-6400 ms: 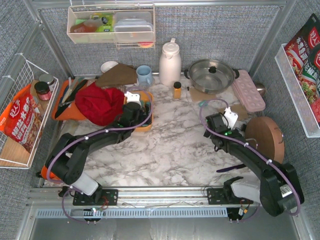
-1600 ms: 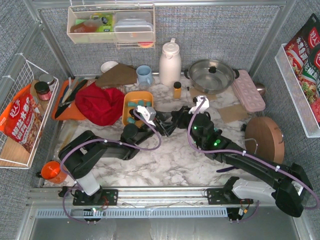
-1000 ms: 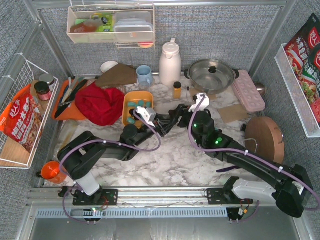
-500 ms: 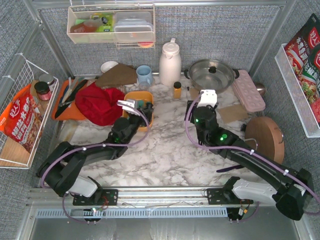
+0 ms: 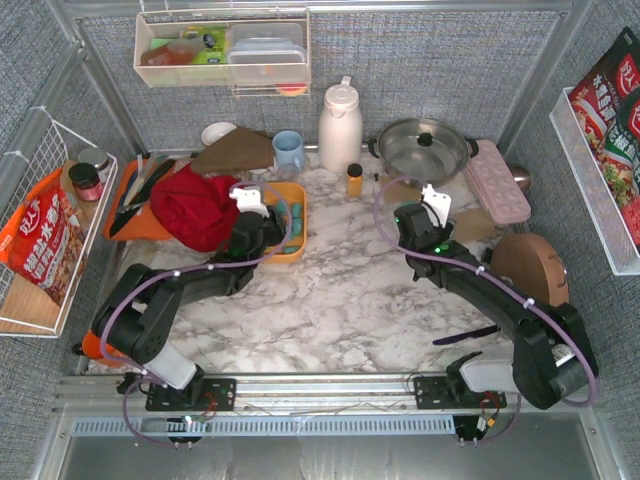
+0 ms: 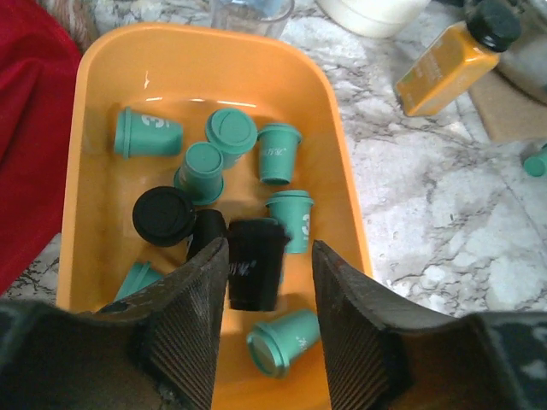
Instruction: Mix the coffee capsules in the storage basket
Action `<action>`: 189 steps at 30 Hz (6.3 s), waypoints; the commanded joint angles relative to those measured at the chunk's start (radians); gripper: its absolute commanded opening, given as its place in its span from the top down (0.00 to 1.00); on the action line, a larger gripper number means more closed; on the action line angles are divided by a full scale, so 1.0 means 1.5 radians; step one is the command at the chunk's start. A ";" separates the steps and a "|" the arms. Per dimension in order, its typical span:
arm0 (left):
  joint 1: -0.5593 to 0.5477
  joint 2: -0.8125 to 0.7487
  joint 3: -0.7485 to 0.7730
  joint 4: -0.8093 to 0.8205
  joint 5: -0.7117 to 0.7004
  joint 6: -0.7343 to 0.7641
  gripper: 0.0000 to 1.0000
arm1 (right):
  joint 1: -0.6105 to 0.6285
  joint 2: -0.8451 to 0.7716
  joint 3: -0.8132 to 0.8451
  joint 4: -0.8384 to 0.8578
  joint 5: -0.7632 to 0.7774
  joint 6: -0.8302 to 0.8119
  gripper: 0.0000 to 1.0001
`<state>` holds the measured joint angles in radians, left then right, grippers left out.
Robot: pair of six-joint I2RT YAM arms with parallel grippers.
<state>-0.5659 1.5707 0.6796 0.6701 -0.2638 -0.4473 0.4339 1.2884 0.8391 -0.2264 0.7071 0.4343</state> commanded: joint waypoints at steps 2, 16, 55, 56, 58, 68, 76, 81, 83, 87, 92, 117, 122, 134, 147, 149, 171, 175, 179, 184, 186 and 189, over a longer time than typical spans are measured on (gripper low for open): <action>0.012 0.032 0.015 -0.008 -0.002 -0.016 0.41 | -0.046 0.027 -0.024 -0.006 -0.039 0.075 0.32; 0.011 -0.039 0.019 -0.046 0.057 0.019 0.01 | -0.198 0.073 -0.115 0.072 -0.117 0.198 0.50; -0.002 -0.119 -0.036 -0.008 0.201 0.102 0.01 | -0.185 -0.047 -0.060 -0.011 -0.266 0.022 0.76; -0.006 -0.123 -0.044 0.006 0.202 0.121 0.01 | -0.174 -0.053 -0.050 -0.017 -0.280 0.001 0.77; -0.015 -0.130 -0.061 0.040 0.212 0.161 0.01 | -0.144 -0.062 -0.035 -0.021 -0.318 -0.054 0.77; -0.062 -0.135 -0.217 0.300 0.345 0.478 0.01 | 0.001 -0.062 0.021 0.006 -0.562 -0.196 0.77; -0.076 -0.078 -0.267 0.424 0.421 0.626 0.01 | 0.051 -0.037 0.050 -0.011 -0.701 -0.233 0.76; -0.093 -0.036 -0.273 0.519 0.465 0.635 0.01 | 0.100 -0.009 0.085 -0.047 -0.730 -0.270 0.77; -0.107 -0.024 -0.275 0.541 0.479 0.649 0.01 | 0.115 0.007 0.099 -0.063 -0.736 -0.278 0.76; -0.132 -0.011 -0.274 0.559 0.489 0.676 0.01 | 0.138 0.038 0.139 -0.087 -0.733 -0.290 0.76; -0.155 -0.016 -0.266 0.531 0.504 0.708 0.07 | 0.146 0.061 0.157 -0.099 -0.727 -0.290 0.76; -0.224 -0.024 -0.240 0.424 0.439 0.858 0.57 | 0.159 0.077 0.177 -0.167 -0.745 -0.311 0.71; -0.225 -0.024 -0.243 0.426 0.426 0.865 0.65 | 0.159 0.077 0.182 -0.174 -0.748 -0.314 0.64; -0.224 0.044 -0.275 0.620 0.336 0.762 0.75 | 0.154 0.038 0.196 -0.200 -0.682 -0.323 0.30; -0.119 0.020 -0.212 0.499 0.087 0.325 0.77 | 0.144 -0.072 0.112 -0.067 -0.105 -0.228 0.29; -0.105 0.003 -0.177 0.399 0.044 0.275 0.77 | 0.134 -0.066 0.088 -0.059 -0.042 -0.213 0.29; -0.052 -0.045 -0.030 0.060 -0.076 0.145 0.02 | -0.106 0.066 -0.066 0.060 -0.114 0.135 0.29; -0.052 -0.087 -0.048 0.071 -0.049 0.145 0.01 | -0.118 0.096 -0.076 0.084 -0.117 0.175 0.29; -0.052 -0.128 -0.066 0.072 -0.019 0.147 0.01 | -0.125 0.126 -0.081 0.101 -0.121 0.201 0.30; -0.052 -0.157 -0.084 0.074 0.032 0.170 0.01 | -0.132 0.161 -0.085 0.124 -0.127 0.214 0.33; -0.053 -0.162 -0.085 0.074 0.051 0.170 0.01 | -0.133 0.169 -0.085 0.129 -0.128 0.216 0.36; -0.053 -0.166 -0.085 0.073 0.077 0.167 0.01 | -0.136 0.170 -0.085 0.129 -0.139 0.218 0.41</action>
<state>-0.6456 1.3323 0.5533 0.7471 -0.2272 -0.2089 0.2340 1.5398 0.7113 -0.0662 0.5121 0.7391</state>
